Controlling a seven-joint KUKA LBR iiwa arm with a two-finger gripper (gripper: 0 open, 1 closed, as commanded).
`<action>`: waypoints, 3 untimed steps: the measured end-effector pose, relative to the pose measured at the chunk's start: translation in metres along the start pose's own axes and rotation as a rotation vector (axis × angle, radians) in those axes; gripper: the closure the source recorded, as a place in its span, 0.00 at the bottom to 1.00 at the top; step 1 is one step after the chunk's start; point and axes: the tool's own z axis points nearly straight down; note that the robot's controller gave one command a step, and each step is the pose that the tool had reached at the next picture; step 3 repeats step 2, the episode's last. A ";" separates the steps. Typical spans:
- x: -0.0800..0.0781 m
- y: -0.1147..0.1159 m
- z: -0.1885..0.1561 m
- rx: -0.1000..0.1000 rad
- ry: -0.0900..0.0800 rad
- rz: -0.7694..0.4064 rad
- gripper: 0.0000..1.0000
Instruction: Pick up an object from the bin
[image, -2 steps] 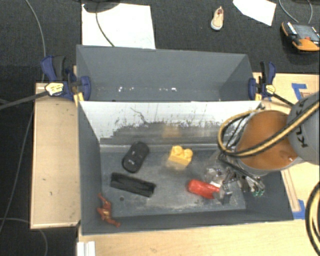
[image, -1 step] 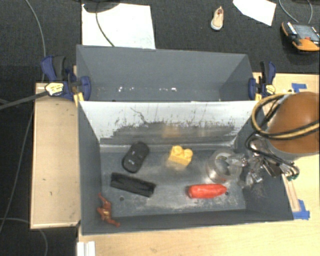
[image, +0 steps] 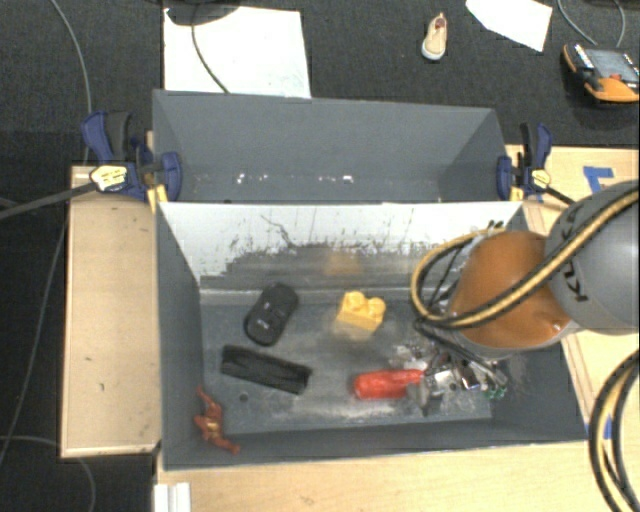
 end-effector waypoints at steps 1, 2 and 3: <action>0.026 -0.077 -0.041 0.020 -0.017 -0.026 1.00; 0.005 -0.018 -0.013 0.002 -0.007 -0.006 0.00; 0.005 -0.018 -0.013 0.002 -0.007 -0.006 0.00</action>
Offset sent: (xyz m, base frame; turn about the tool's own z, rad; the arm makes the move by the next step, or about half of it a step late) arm -0.0016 -0.0195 0.0126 -0.0059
